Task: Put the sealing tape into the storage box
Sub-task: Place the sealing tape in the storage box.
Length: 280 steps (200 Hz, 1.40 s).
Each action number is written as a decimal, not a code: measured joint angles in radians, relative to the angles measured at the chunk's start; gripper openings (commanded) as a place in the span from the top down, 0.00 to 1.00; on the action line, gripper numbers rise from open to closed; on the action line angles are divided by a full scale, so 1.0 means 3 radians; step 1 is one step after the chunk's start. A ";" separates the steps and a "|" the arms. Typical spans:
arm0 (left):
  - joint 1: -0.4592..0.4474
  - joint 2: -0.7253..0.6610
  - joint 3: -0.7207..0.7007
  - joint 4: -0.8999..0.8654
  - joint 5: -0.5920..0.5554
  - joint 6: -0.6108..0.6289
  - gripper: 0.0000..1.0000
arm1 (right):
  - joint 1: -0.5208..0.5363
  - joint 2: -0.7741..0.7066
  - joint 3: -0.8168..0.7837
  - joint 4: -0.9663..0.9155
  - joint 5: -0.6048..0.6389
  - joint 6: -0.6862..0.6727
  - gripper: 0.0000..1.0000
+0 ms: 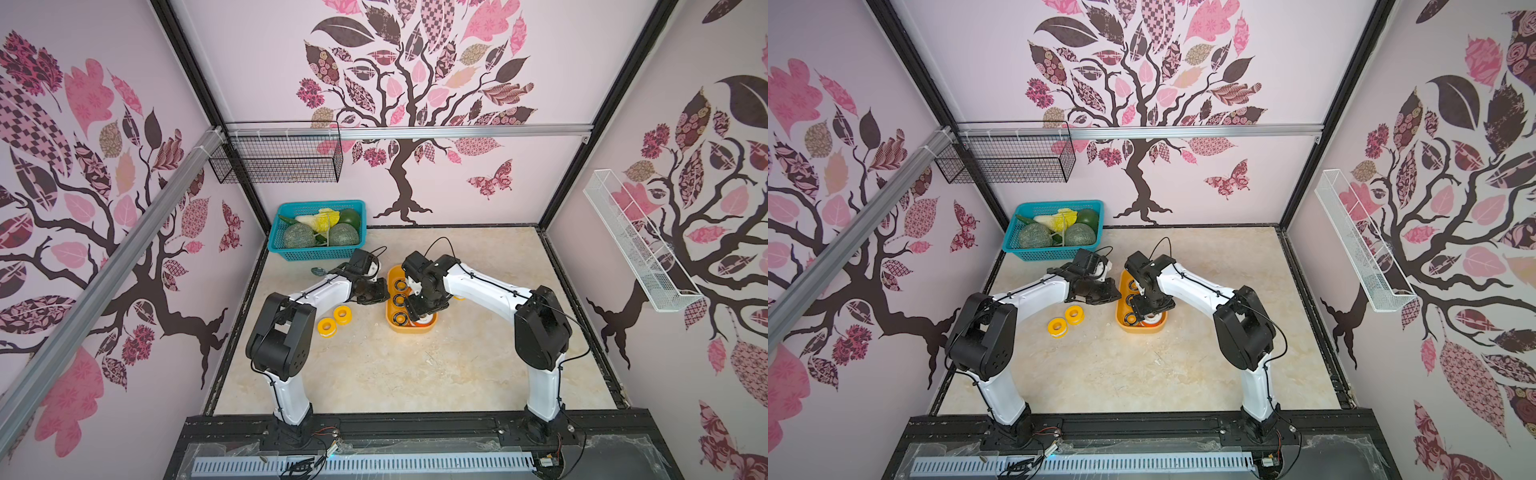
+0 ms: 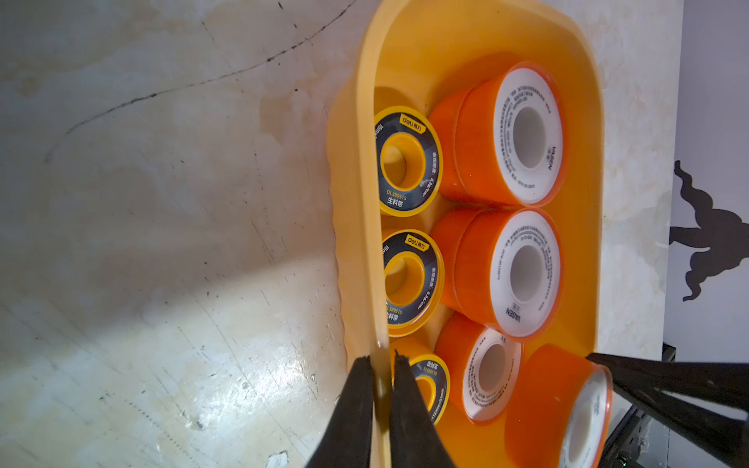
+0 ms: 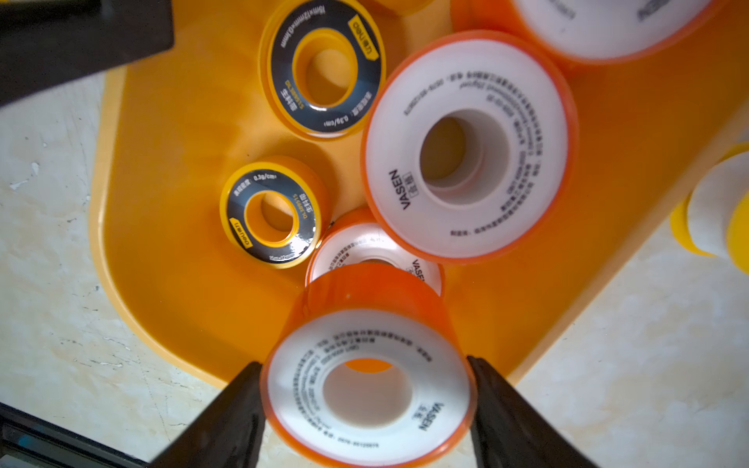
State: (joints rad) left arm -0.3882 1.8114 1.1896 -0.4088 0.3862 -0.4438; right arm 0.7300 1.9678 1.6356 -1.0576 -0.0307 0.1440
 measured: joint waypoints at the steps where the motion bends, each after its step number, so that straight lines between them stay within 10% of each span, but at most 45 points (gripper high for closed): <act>1: 0.0000 0.0000 0.0000 0.0000 0.0001 0.0000 0.86 | 0.0000 0.0001 0.0000 0.0001 0.0000 0.0000 0.22; 280: 0.0000 0.0000 0.0005 -0.0018 0.0003 0.0000 0.87 | 0.0023 0.0102 0.0025 0.0003 0.0209 0.0003 0.16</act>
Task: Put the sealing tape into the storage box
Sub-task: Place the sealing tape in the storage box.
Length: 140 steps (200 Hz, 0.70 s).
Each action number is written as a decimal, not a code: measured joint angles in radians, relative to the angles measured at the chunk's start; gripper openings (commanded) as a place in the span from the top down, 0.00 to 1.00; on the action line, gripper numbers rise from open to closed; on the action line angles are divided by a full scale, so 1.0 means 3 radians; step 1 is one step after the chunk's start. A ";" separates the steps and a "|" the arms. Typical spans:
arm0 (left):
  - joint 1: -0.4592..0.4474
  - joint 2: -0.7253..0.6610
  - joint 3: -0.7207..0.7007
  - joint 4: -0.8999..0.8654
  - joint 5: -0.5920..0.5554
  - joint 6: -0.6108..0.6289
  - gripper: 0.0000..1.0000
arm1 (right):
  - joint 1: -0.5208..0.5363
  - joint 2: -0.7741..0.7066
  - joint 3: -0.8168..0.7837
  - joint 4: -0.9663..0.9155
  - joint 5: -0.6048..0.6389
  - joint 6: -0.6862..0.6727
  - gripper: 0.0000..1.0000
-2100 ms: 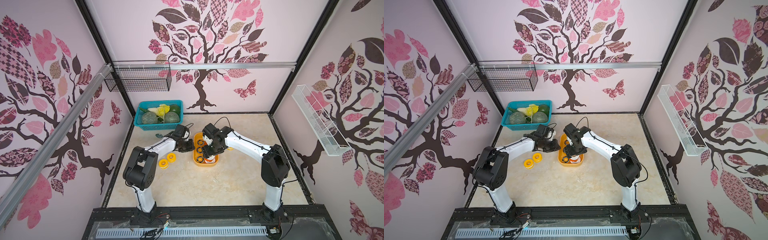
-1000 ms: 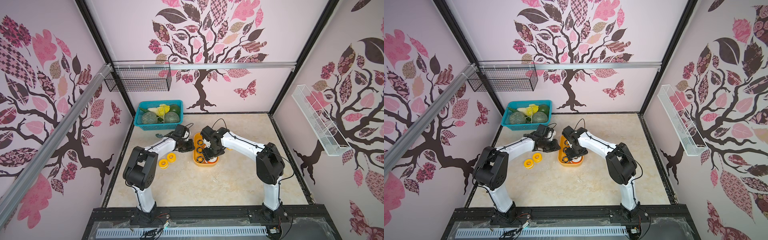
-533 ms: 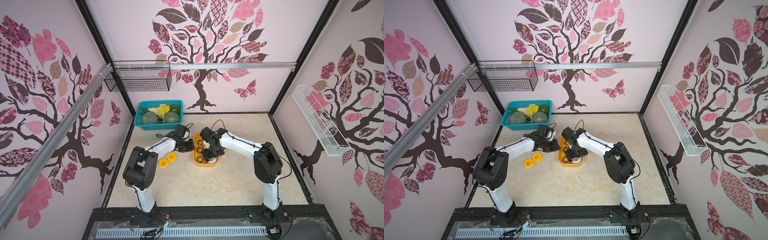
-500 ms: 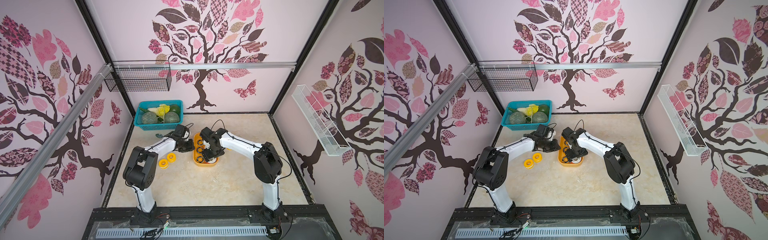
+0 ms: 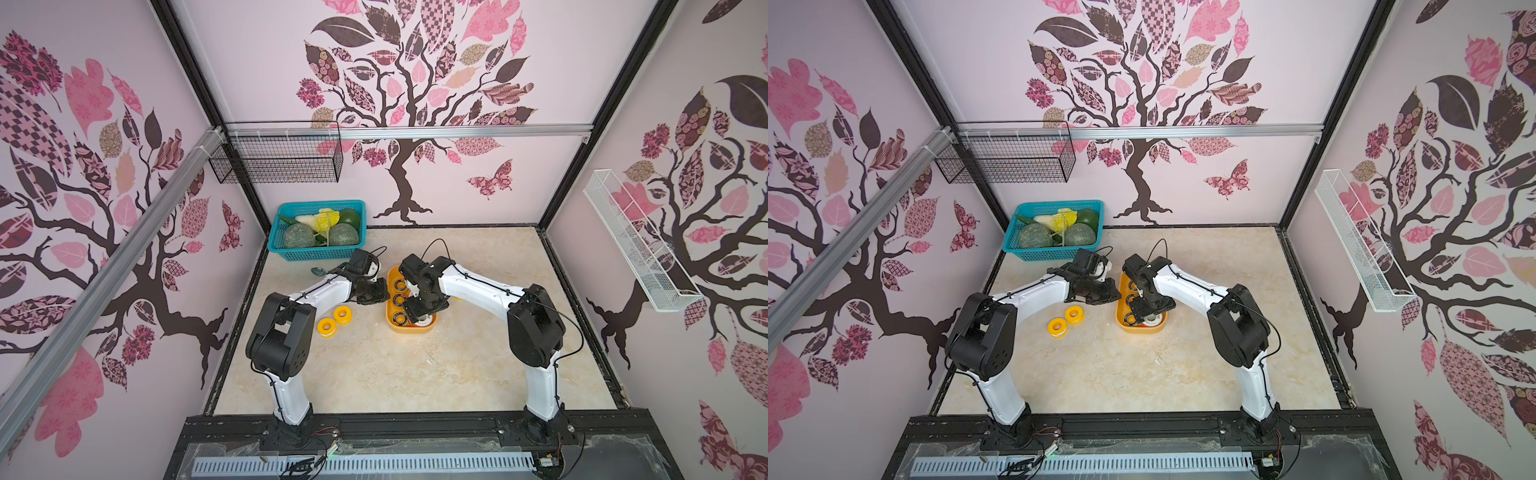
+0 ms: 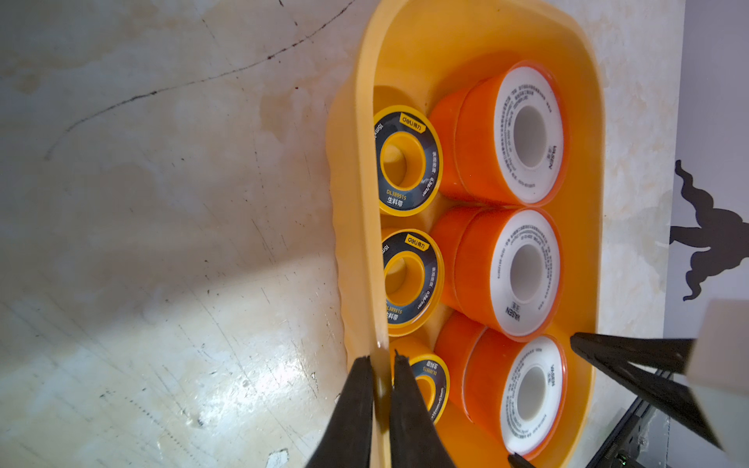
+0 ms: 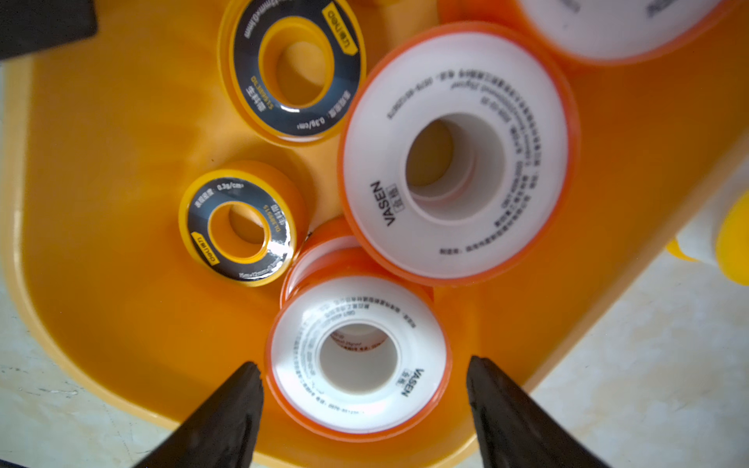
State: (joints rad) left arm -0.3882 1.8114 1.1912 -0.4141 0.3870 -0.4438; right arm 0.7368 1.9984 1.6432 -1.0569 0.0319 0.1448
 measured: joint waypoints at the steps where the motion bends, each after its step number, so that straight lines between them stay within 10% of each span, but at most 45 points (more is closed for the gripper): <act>1: 0.0000 0.0000 0.0000 0.0000 0.0001 0.0000 0.87 | 0.0000 0.0000 0.0000 0.0001 0.0001 0.0000 0.16; 140: -0.0015 -0.0004 -0.0001 -0.0034 0.0084 -0.0006 0.82 | -0.0070 -0.0395 -0.0137 0.0142 0.0144 0.0029 0.15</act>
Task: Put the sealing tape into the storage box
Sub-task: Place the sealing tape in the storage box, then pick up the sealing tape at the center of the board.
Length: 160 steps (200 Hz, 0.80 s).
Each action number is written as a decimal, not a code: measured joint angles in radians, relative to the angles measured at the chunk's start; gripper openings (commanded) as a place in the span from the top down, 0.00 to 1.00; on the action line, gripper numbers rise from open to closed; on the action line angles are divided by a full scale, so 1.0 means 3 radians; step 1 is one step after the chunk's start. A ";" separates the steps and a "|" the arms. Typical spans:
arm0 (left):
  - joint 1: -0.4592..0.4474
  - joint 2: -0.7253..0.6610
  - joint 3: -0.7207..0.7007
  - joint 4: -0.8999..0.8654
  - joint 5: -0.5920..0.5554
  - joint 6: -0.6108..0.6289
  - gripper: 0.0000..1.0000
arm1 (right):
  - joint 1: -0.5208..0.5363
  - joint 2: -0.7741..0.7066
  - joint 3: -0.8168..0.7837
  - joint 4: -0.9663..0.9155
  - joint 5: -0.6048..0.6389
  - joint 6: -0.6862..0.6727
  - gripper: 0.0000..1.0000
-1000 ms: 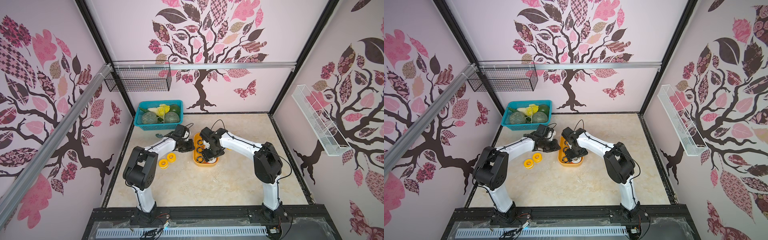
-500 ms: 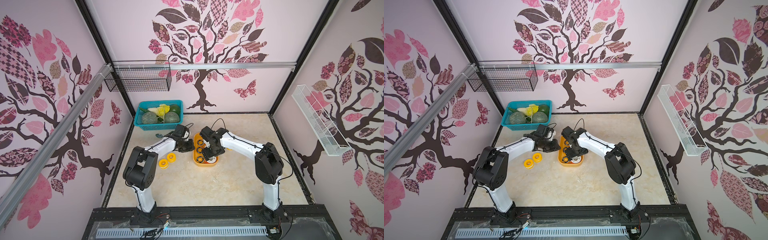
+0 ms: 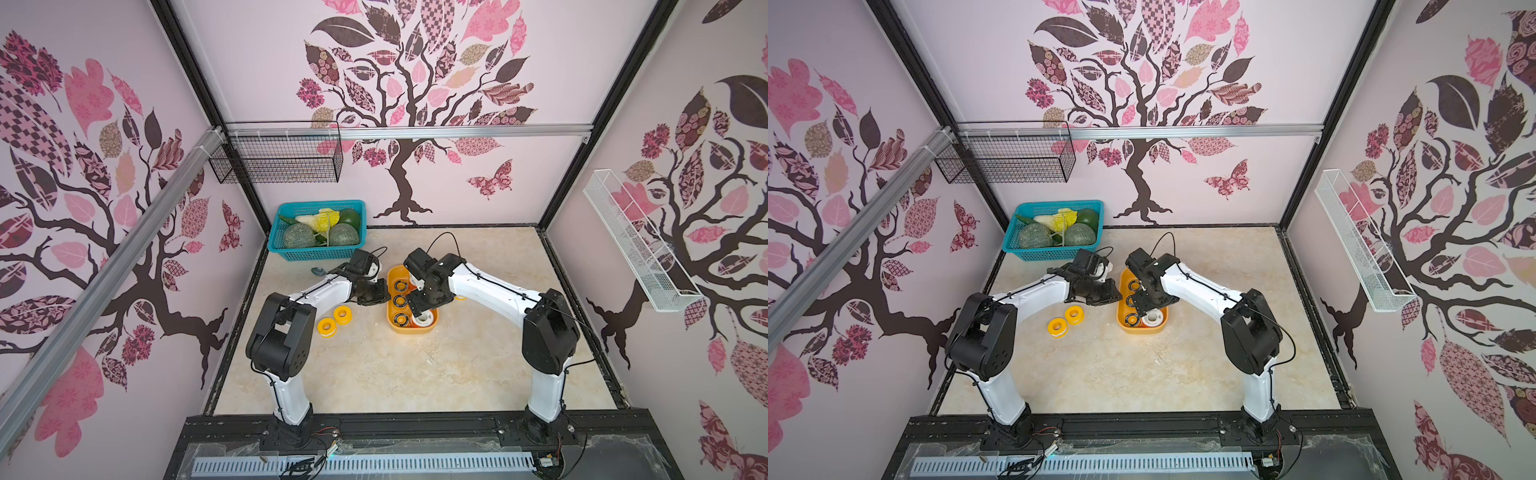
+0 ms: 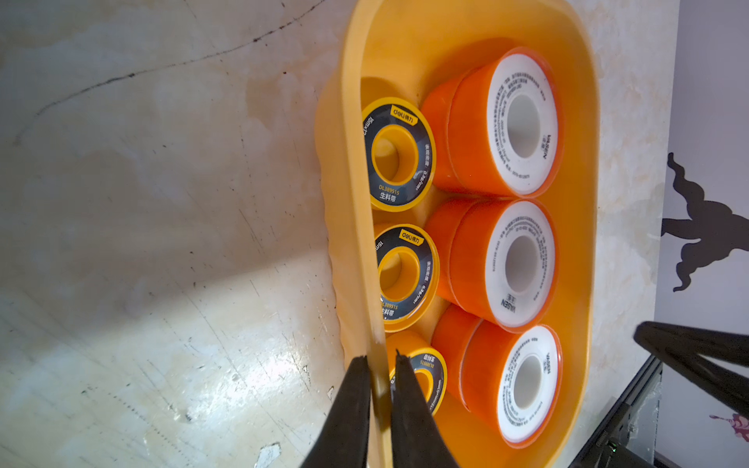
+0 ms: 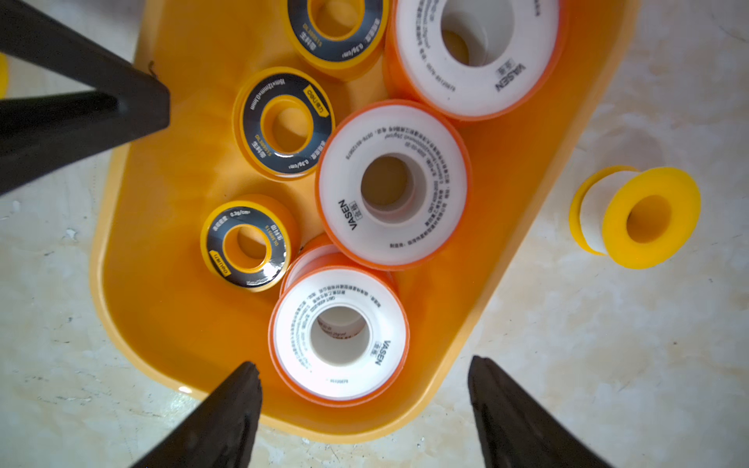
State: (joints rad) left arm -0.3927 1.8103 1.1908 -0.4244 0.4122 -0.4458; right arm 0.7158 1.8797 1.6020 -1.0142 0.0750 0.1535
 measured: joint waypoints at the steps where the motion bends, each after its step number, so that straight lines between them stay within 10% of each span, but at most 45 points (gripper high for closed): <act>1: 0.0000 0.0000 0.0000 -0.0001 0.0000 0.0000 0.82 | -0.0003 -0.0006 -0.0004 0.0004 -0.0005 0.0003 0.15; 78: -0.0025 -0.0312 0.0001 -0.0097 -0.0011 -0.0037 0.48 | -0.0664 -0.0736 -0.0673 0.0496 -0.0416 0.0099 0.16; 160: -0.0011 -0.0881 0.0057 -0.0546 -0.0615 0.0121 0.42 | -0.1073 -0.0856 -0.1144 0.0874 -0.0862 0.0212 0.20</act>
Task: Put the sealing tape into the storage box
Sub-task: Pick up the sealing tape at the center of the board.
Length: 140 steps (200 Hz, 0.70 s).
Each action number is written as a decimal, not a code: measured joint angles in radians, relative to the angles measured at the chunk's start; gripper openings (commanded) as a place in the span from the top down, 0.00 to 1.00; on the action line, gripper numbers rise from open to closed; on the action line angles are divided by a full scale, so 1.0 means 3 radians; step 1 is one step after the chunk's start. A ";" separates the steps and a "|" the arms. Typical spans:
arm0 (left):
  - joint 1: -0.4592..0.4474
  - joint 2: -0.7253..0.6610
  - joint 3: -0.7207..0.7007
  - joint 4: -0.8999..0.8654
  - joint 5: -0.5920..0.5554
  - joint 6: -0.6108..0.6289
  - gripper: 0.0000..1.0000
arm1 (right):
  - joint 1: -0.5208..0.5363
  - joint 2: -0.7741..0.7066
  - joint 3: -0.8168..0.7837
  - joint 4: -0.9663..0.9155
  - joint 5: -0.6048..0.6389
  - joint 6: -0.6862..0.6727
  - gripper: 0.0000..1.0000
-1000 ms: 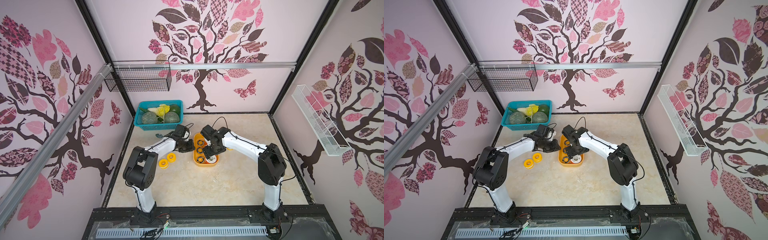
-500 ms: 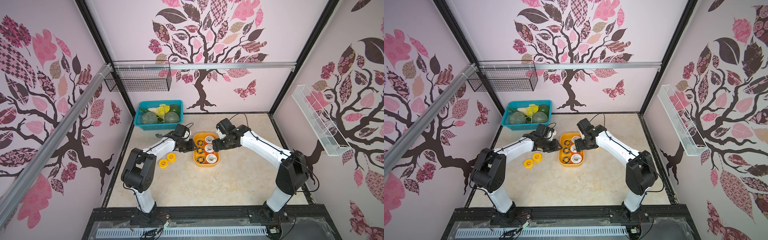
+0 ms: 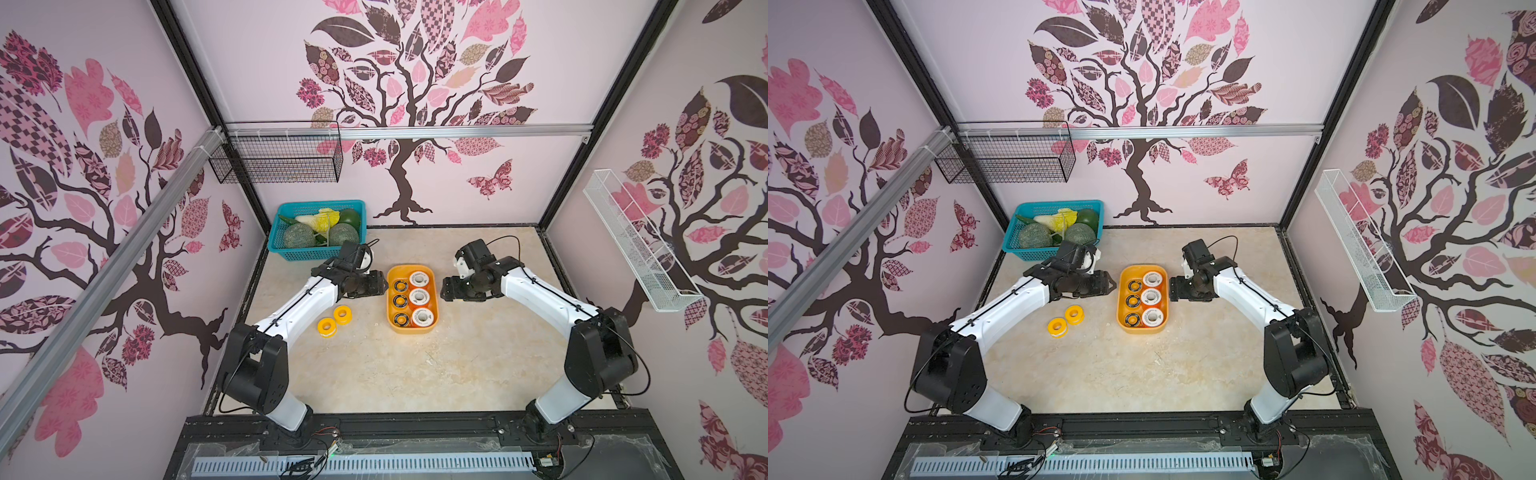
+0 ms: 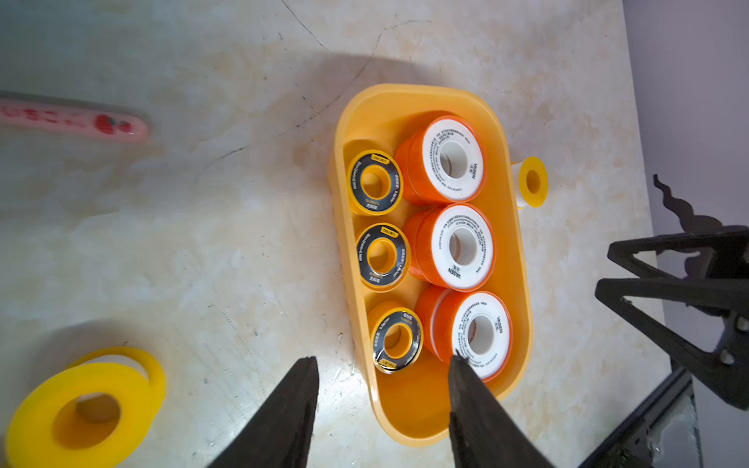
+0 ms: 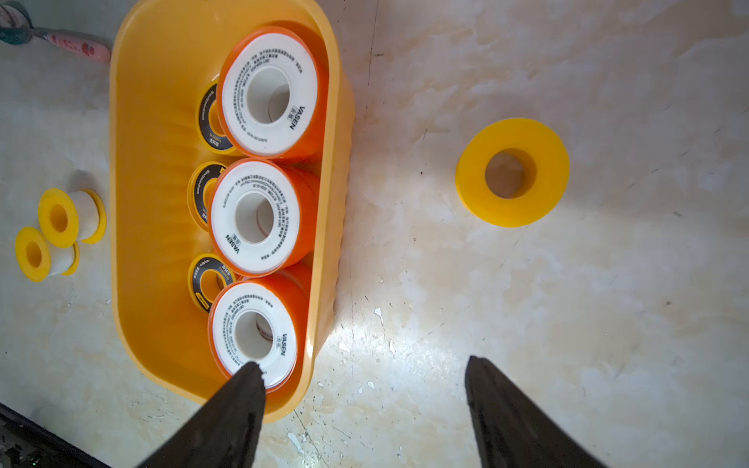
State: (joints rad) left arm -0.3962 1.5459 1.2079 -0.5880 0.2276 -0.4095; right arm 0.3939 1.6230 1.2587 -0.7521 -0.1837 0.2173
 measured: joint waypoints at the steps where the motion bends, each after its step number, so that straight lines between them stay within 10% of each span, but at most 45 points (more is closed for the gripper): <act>1: 0.0004 -0.0014 -0.0001 -0.0008 -0.0019 0.0001 0.42 | -0.0003 0.0000 -0.0003 0.0003 -0.0005 0.0000 0.20; 140: 0.0225 -0.0264 -0.0673 -0.0305 -0.1419 -0.0235 0.20 | -0.0056 0.0003 -0.0322 0.0245 -0.0389 -0.0003 0.20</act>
State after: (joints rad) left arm -0.3286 1.4666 1.0061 -0.6796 -0.1982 -0.4801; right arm 0.3771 1.6238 1.1622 -0.6785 -0.3004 0.2165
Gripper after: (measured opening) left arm 0.767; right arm 0.797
